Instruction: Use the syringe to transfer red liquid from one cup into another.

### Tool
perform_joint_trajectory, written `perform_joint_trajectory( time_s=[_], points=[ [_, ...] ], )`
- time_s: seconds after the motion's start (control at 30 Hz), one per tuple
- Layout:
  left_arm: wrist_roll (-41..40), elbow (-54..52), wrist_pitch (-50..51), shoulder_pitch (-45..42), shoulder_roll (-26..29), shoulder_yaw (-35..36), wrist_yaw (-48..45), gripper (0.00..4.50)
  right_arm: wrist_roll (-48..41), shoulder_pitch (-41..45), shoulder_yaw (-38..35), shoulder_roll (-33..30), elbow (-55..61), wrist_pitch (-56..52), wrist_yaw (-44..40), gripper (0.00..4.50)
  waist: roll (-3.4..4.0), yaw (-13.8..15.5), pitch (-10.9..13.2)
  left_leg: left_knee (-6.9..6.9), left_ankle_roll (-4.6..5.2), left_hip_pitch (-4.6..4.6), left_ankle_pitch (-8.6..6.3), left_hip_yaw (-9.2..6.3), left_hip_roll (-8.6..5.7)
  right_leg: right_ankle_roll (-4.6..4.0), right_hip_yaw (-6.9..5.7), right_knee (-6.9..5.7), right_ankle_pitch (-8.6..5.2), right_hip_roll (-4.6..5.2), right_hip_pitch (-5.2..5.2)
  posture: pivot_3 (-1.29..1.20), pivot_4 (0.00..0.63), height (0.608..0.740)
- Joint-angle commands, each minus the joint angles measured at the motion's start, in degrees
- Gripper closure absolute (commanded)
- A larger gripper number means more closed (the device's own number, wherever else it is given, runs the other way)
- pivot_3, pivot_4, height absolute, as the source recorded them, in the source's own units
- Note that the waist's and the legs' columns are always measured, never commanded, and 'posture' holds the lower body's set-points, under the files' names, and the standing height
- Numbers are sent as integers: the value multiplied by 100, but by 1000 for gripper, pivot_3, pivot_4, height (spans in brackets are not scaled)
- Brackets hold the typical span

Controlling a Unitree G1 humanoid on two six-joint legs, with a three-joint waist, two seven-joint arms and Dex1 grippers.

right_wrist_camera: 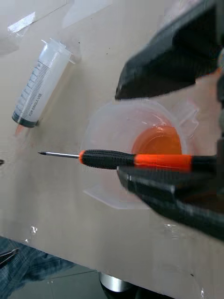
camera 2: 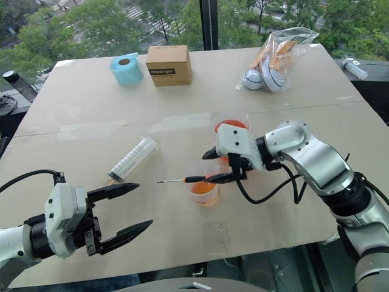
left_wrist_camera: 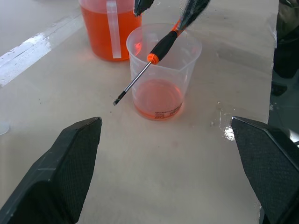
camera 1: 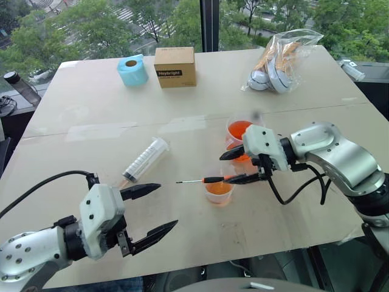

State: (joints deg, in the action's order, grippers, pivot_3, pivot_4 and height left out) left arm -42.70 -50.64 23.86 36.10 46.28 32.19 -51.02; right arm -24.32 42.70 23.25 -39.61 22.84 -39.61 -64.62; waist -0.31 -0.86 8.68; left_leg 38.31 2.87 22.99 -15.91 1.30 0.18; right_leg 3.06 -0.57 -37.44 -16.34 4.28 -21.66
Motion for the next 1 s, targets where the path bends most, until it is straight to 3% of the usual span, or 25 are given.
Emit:
perform_joint_trajectory(
  time_s=[0.03,0.07,0.1,0.47,0.57,0.67,1.0],
  points=[
    [22,-108,-63,-9,-73,80,0,0,-12,155,-83,-19,171,-74,-86,3698,0,0,0,0,0,0,0,0,0,0,0,1,0,0,0,0,150,740],
    [31,-101,-66,-17,-89,69,-2,0,-11,172,-74,-34,189,-86,-114,4200,-1,6,0,0,0,0,0,0,0,0,0,1,0,0,0,0,150,740],
    [43,-95,-67,-25,-101,61,-7,0,-11,191,-68,-42,202,-108,-129,4392,0,8,0,0,0,1,-1,0,0,0,0,2,0,1,0,0,150,740],
    [192,30,-111,-100,-197,-68,-76,0,-82,640,63,88,130,-464,-350,4392,1,-15,1,-5,0,0,-1,0,0,-1,1,2,0,2,-3,0,150,740],
    [249,42,-133,-72,-231,-109,-106,0,-7,585,146,-10,218,-552,-361,3126,1,-11,1,-5,0,1,-1,0,0,-1,1,3,0,3,-3,0,150,740],
    [266,46,-134,-57,-245,-111,-135,0,27,529,122,34,286,-647,-198,1570,1,-13,1,-6,1,1,-2,0,0,-1,1,4,0,4,-3,0,150,740],
    [287,136,-100,-119,-192,-103,-267,0,282,521,383,30,275,-724,-122,1570,2,-16,2,-9,3,1,-3,0,0,-2,1,4,-1,4,-5,0,150,740]
  ],
)
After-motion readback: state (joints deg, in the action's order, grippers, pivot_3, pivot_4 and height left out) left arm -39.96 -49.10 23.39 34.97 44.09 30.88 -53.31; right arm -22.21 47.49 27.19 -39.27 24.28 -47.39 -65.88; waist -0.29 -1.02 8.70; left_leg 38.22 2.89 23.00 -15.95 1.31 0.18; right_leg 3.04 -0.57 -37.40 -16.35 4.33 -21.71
